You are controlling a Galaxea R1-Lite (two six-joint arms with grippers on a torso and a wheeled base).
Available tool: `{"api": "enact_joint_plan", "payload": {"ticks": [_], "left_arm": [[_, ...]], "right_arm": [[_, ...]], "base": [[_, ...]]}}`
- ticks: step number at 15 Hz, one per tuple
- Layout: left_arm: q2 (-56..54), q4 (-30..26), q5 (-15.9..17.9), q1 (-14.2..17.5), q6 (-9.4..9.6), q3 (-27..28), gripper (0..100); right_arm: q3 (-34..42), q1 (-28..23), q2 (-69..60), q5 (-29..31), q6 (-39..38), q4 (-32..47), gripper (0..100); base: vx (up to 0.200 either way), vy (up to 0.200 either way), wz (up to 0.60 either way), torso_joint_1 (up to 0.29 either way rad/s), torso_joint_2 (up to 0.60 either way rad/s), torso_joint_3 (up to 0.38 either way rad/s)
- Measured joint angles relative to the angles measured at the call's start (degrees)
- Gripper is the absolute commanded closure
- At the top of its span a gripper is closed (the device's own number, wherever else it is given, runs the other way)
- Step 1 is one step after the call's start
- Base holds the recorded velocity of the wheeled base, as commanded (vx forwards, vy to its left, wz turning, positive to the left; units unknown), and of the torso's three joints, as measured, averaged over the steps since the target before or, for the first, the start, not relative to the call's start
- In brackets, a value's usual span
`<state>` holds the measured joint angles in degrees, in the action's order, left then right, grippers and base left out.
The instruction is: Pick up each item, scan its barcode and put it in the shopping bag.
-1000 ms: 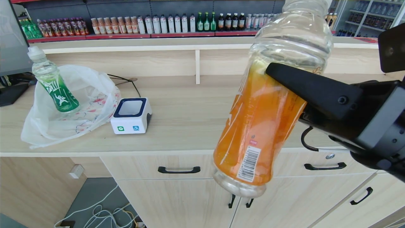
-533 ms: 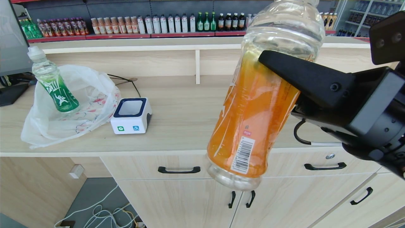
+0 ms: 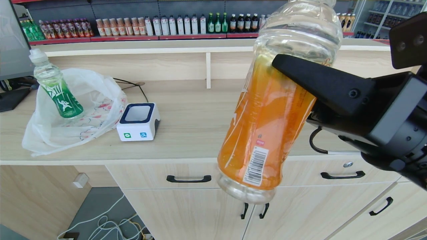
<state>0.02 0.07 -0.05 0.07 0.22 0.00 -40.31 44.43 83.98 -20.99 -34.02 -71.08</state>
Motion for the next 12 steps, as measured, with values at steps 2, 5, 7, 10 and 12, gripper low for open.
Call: {"api": "enact_joint_plan", "payload": {"ticks": [2,5,7,10,12], "left_arm": [[0.0,0.0,0.02,0.0,0.0,0.0,0],[0.0,0.0,0.0,0.0,0.0,0.0,0],[0.0,0.0,0.0,0.0,0.0,0.0,0],[0.0,0.0,0.0,-0.02,0.02,0.0,0],[0.0,0.0,0.0,0.0,0.0,0.0,0]], "right_arm": [[0.27,0.0,-0.28,0.0,0.0,-0.02,100],[0.4,0.0,-0.5,0.02,0.01,-0.02,100],[0.4,0.11,-0.55,0.02,0.11,0.0,100],[0.82,0.51,-0.6,0.02,0.63,-0.09,100],[1.37,0.82,-0.72,0.0,1.13,-0.11,100]], "base": [[0.0,0.0,0.0,0.0,0.0,0.0],[0.0,0.0,0.0,0.0,0.0,0.0],[0.0,0.0,0.0,0.0,0.0,0.0],[0.0,0.0,0.0,0.0,0.0,0.0],[0.0,0.0,0.0,0.0,0.0,0.0]]}}
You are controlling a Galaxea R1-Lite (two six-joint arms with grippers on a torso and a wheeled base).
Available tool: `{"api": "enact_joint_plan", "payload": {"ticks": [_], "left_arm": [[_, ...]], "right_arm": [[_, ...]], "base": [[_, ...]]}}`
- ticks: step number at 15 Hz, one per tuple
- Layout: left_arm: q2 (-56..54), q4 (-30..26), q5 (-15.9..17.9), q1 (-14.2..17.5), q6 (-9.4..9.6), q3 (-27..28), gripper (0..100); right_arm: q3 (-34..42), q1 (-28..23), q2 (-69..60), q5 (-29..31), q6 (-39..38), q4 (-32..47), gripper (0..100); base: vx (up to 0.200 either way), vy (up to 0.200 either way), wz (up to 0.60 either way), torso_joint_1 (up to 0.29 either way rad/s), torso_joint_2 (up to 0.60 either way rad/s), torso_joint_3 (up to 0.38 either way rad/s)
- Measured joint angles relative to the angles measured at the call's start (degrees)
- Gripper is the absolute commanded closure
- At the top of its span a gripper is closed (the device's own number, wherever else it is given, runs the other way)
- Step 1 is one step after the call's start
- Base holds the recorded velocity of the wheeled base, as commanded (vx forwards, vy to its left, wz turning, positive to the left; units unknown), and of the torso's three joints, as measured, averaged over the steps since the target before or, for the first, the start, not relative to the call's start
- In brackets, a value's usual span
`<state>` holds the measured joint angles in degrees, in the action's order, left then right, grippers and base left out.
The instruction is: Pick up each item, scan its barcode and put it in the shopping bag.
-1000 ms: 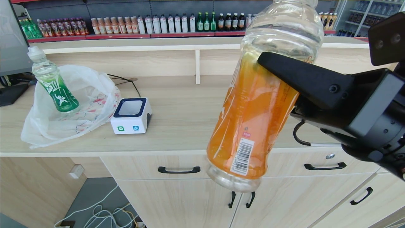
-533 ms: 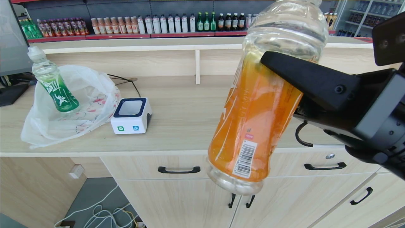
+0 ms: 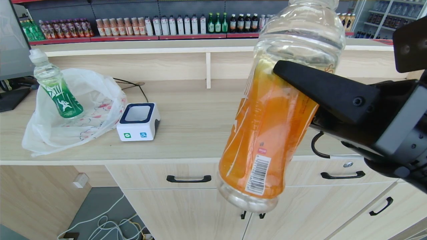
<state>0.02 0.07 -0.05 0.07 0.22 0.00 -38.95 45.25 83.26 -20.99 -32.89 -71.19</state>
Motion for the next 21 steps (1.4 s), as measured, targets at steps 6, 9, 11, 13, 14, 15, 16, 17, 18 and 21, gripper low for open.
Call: {"api": "enact_joint_plan", "payload": {"ticks": [6,9,11,13,14,15,16,17,18,21], "left_arm": [[0.0,0.0,0.0,0.0,0.0,0.0,0],[0.0,0.0,0.0,0.0,0.0,0.0,0],[0.0,0.0,0.02,-0.02,0.02,0.0,0],[0.0,0.0,0.02,0.0,0.0,0.0,0],[0.0,0.0,0.0,0.0,0.05,0.0,0],[0.0,-0.02,0.0,-0.02,0.02,0.0,0],[0.0,0.0,0.02,0.02,0.1,0.0,0],[0.0,0.0,0.02,0.0,0.11,0.0,0],[0.0,0.0,0.02,0.0,0.11,0.0,0],[0.0,0.0,0.0,-0.02,0.02,0.0,0]], "right_arm": [[3.07,0.78,-0.83,0.02,7.46,0.06,100],[5.44,0.85,-0.85,0.28,12.7,0.17,100],[7.91,0.87,-1.62,3.01,18.25,0.2,100],[9.4,1.0,-2.58,6.61,23.24,0.17,100],[9.61,1.05,-3.02,10.35,25.45,0.02,100],[9.85,1.16,-3.41,13.47,27.34,0.06,100],[10.03,1.46,-3.74,17.36,29.72,0.13,100],[10.05,1.63,-3.89,21.43,32.4,0.02,100],[10.03,1.79,-3.69,24.95,34.26,0.02,100],[9.46,1.74,-1.95,31.22,37.23,-2.32,100]], "base": [[0.0,0.0,0.0,0.0,0.0,0.0],[0.0,0.0,0.0,0.0,0.0,0.0],[0.0,0.0,0.0,0.0,0.0,0.0],[0.0,0.0,0.0,0.0,0.0,0.0],[0.0,0.0,0.0,0.0,0.0,0.0],[0.0,0.0,0.0,0.0,0.0,0.0],[0.0,0.0,0.0,0.0,0.0,0.0],[0.0,0.0,0.0,0.0,0.0,0.0],[0.0,0.0,0.0,0.0,0.0,0.0],[0.0,0.0,0.0,0.0,0.0,0.0]]}}
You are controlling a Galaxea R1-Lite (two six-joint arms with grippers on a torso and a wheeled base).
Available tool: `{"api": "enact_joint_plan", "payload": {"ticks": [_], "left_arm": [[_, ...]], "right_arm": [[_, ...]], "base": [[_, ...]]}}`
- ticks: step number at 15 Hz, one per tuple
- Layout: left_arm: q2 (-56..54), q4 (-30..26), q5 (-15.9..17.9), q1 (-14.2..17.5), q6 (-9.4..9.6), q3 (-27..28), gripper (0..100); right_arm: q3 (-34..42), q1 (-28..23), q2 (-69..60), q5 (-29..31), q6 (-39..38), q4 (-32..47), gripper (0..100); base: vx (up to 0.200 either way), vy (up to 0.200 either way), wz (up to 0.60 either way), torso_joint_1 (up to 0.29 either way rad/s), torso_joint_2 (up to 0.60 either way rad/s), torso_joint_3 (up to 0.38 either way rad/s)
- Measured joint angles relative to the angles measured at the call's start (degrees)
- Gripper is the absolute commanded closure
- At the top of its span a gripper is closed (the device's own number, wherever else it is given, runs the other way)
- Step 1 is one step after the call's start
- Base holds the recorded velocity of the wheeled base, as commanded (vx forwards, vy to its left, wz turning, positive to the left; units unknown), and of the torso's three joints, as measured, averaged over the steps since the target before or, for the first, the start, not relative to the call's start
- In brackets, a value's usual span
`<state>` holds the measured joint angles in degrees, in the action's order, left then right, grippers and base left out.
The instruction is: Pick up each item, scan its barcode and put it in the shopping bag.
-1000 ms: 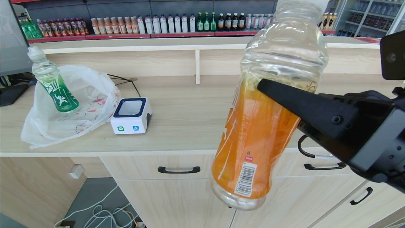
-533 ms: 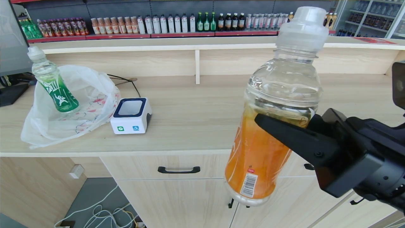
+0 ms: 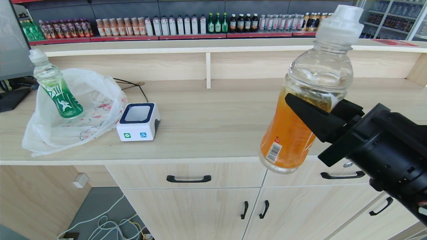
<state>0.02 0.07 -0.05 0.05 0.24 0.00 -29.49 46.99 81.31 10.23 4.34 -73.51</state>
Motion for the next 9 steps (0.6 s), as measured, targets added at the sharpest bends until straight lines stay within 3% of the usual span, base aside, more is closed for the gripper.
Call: {"api": "enact_joint_plan", "payload": {"ticks": [3,9], "left_arm": [[0.0,0.0,0.0,0.02,-0.09,0.0,0],[0.0,0.0,0.0,0.0,-0.11,0.0,0]], "right_arm": [[-0.46,-2.84,2.12,4.19,1.29,-5.01,100],[-1.65,-6.86,3.52,4.17,0.26,-6.46,100]], "base": [[0.0,0.0,0.0,0.0,0.0,0.0],[0.0,0.0,0.0,0.0,0.0,0.0]]}}
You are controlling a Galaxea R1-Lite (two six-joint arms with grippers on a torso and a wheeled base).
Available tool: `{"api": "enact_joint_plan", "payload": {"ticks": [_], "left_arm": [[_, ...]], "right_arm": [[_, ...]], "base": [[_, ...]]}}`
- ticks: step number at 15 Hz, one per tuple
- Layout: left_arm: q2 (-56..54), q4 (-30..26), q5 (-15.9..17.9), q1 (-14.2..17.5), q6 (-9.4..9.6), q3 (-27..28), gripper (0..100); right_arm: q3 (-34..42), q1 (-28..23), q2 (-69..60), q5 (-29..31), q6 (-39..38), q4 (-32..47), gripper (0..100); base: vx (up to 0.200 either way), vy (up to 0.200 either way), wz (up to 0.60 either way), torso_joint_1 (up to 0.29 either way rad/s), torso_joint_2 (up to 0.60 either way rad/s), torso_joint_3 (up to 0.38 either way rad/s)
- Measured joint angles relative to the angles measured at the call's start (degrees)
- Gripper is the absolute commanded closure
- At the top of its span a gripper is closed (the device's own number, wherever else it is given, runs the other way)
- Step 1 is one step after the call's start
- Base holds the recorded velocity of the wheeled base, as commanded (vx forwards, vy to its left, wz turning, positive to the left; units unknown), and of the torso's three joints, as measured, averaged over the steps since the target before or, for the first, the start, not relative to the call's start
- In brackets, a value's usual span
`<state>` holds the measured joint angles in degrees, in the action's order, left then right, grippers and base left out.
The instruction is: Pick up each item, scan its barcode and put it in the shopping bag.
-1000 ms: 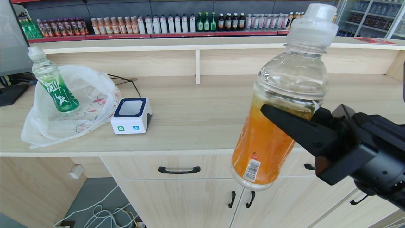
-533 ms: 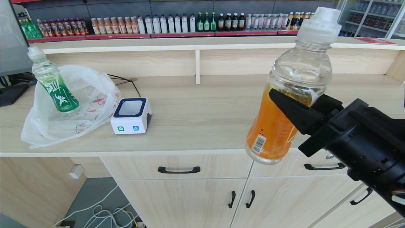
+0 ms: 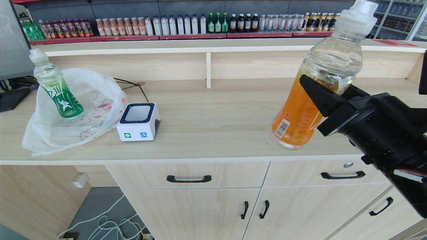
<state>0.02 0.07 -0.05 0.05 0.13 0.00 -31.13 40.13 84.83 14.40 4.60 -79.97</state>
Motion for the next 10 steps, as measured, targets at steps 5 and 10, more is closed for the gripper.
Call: {"api": "enact_joint_plan", "payload": {"ticks": [5,10], "left_arm": [[0.0,0.0,0.02,0.0,0.11,0.0,0],[0.0,-0.02,-0.02,-0.02,-0.11,0.0,0]], "right_arm": [[0.57,-1.82,-0.41,-0.11,-0.13,-0.48,100],[2.47,-2.62,-0.74,-0.39,-0.17,-1.84,100]], "base": [[0.0,0.12,0.0,-0.001,0.0,0.0],[0.0,0.2,0.0,0.006,0.01,0.006]]}}
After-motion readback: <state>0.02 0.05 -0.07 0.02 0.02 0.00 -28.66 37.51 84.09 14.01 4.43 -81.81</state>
